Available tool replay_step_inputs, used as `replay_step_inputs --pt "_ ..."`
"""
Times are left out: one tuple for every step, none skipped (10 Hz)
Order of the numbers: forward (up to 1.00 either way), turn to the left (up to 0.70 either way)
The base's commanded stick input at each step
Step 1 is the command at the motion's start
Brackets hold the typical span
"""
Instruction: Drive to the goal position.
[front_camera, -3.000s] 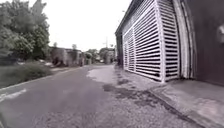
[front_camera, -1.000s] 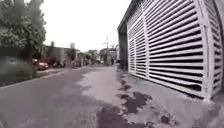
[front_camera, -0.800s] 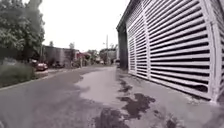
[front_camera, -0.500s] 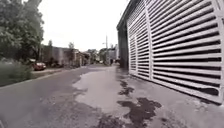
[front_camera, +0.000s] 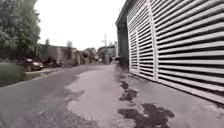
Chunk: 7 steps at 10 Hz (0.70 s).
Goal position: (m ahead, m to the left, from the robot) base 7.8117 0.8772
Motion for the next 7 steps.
replay_step_inputs --pt "0.7 0.03" --pt "0.7 0.0" --pt "0.7 0.0" --pt "0.7 0.13" --pt "0.7 0.35" --pt "0.7 0.35" --pt "0.7 0.35"
